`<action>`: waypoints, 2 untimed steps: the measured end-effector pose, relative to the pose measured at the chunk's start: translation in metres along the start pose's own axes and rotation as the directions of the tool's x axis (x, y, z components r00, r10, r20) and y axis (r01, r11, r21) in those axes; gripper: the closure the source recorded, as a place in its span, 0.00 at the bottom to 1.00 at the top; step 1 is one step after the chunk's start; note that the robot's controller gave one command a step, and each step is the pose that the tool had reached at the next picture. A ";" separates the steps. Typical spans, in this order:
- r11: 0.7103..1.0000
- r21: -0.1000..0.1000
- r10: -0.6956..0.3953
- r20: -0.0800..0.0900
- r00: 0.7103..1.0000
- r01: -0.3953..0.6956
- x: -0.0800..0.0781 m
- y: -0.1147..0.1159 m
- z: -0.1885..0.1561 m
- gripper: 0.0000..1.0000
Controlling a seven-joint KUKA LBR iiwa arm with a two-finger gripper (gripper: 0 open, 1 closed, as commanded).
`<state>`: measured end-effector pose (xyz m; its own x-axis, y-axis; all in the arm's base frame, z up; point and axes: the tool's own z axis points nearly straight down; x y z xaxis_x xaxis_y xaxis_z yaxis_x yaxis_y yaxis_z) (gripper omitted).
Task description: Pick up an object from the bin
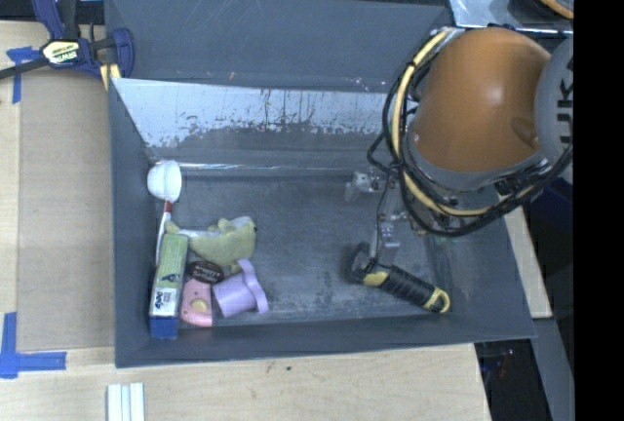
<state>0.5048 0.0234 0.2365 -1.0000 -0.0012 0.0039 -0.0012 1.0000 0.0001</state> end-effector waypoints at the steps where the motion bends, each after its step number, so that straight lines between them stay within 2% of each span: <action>1: 1.000 0.000 0.001 0.007 1.000 -0.001 -0.001 0.000 -0.003 0.00; 2: 0.993 -0.005 0.117 0.016 0.993 -0.117 -0.026 -0.078 0.148 0.00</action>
Offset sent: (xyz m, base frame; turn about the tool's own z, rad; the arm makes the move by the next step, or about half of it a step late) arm 0.0237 -0.0867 -0.1665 0.1270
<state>0.5305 -0.0544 0.0885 -0.9931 0.1163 -0.0126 0.1163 0.9932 0.0048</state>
